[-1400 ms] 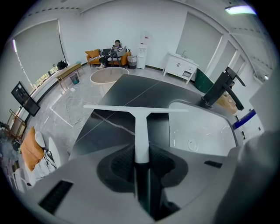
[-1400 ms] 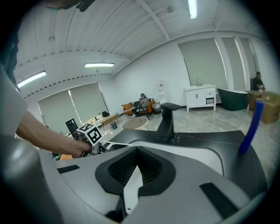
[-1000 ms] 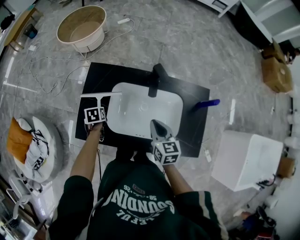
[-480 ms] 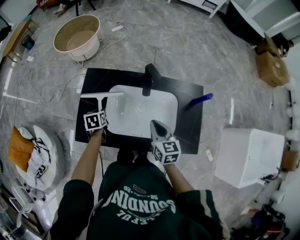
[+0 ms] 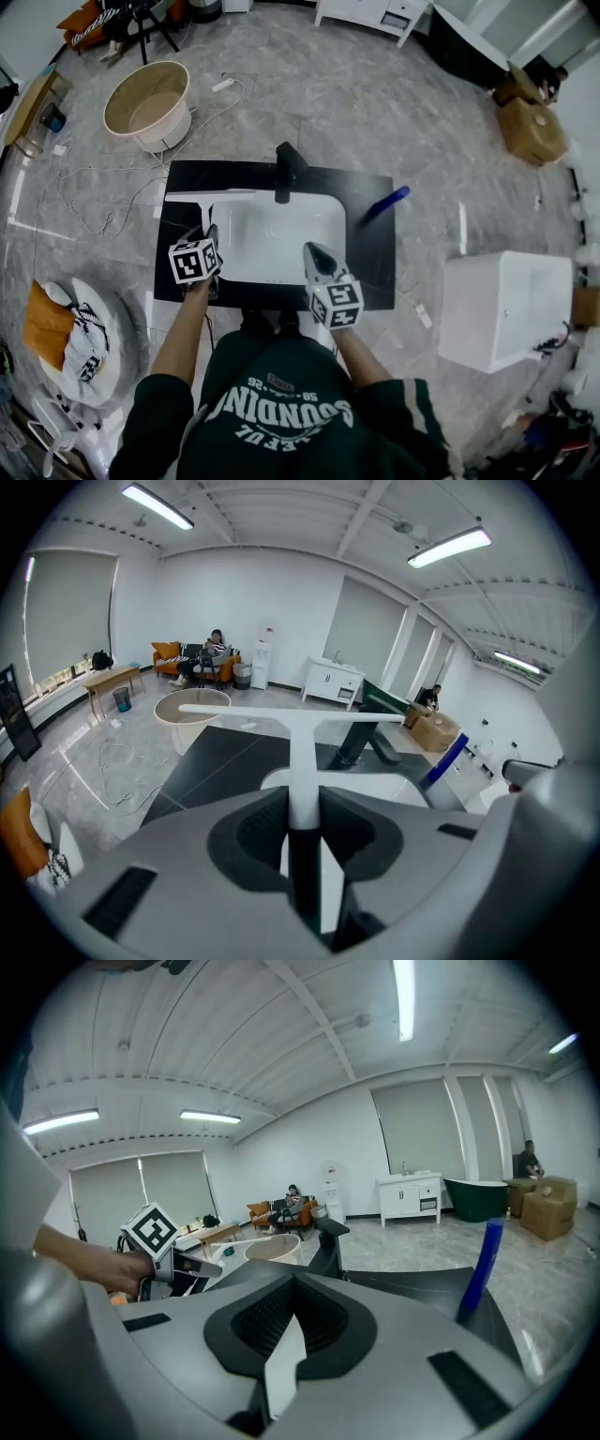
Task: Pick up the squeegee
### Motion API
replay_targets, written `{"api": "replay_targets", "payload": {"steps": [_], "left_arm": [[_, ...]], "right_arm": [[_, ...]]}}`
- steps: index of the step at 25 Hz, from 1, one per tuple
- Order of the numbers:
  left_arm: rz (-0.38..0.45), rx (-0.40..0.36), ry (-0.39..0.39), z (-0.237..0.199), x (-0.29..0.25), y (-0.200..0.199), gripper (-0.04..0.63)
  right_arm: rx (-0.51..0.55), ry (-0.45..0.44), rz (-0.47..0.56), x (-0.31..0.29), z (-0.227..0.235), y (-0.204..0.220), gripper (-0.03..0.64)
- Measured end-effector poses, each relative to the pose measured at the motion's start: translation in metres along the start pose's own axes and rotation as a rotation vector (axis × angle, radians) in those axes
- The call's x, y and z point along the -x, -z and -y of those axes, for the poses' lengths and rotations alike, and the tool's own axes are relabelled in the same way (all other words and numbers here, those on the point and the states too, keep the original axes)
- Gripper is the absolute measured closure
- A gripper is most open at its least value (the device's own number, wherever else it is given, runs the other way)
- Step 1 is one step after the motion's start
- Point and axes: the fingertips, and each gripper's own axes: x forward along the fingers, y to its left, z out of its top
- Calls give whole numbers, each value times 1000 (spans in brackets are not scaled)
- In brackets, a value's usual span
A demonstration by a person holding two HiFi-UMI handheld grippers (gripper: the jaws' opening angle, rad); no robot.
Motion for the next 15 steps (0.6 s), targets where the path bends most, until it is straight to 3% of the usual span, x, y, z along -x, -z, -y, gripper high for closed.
{"api": "replay_targets", "payload": {"steps": [15], "left_arm": [[287, -165, 116, 68, 62, -79, 511]], "right_arm": [[85, 45, 124, 14, 21, -61, 615]]}}
